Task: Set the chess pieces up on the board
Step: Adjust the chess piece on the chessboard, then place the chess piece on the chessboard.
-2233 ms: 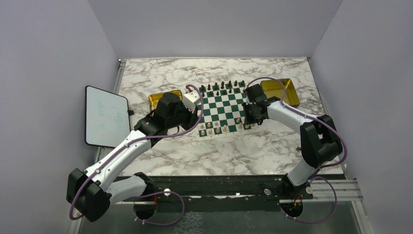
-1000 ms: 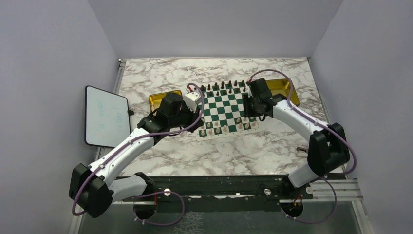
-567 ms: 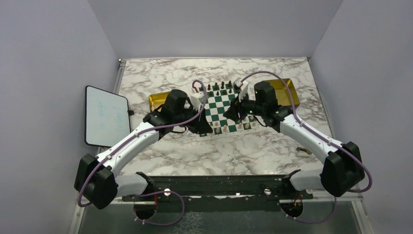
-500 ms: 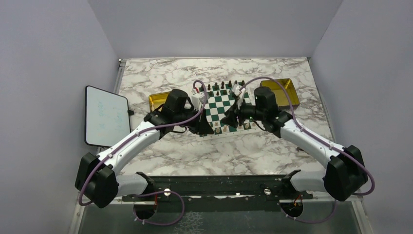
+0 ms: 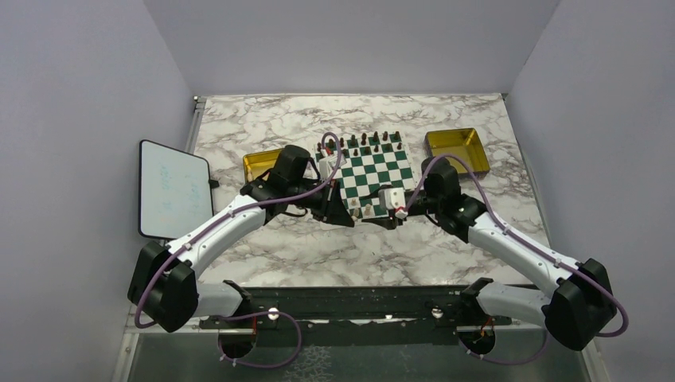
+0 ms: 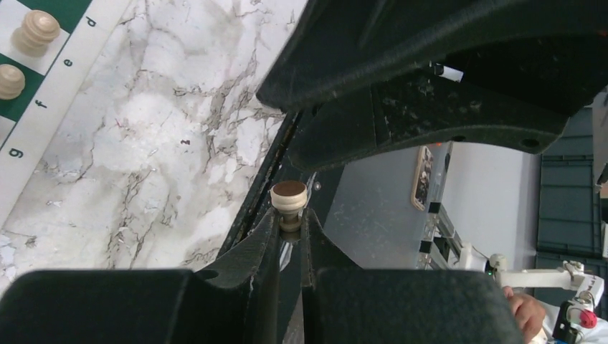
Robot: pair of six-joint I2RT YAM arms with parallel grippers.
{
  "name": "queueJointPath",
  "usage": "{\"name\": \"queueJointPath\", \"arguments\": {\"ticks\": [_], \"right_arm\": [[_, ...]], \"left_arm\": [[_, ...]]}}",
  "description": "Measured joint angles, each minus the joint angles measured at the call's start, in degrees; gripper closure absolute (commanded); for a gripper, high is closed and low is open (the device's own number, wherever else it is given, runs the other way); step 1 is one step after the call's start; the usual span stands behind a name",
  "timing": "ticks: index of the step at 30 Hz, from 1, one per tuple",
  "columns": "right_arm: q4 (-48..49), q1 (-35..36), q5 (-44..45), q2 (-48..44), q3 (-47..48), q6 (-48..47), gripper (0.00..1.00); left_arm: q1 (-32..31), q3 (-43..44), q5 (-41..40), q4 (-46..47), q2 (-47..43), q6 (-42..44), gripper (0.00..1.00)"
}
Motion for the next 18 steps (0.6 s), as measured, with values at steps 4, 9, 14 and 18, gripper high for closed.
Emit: {"name": "queueJointPath", "arguments": {"ticks": [4,9,14,18], "right_arm": [[-0.22,2.62,-0.04,0.0,0.0,-4.2,0.48],[-2.27,4.96,0.02,0.07,0.0,-8.31,0.51],[-4.02,6.97,1.81,0.13,0.0,-11.63,0.62],[-4.09,7.74,3.56,0.13,0.0,-13.29,0.73]], "left_arm": [[0.02,0.17,1.36,0.09,0.76,-0.24,0.89],[0.02,0.94,2.1,0.48,1.03,-0.37,0.91],[0.04,0.94,2.6,0.46,1.05,-0.35,0.9],[0.07,0.94,3.3,0.04,1.4,-0.35,0.91]]}}
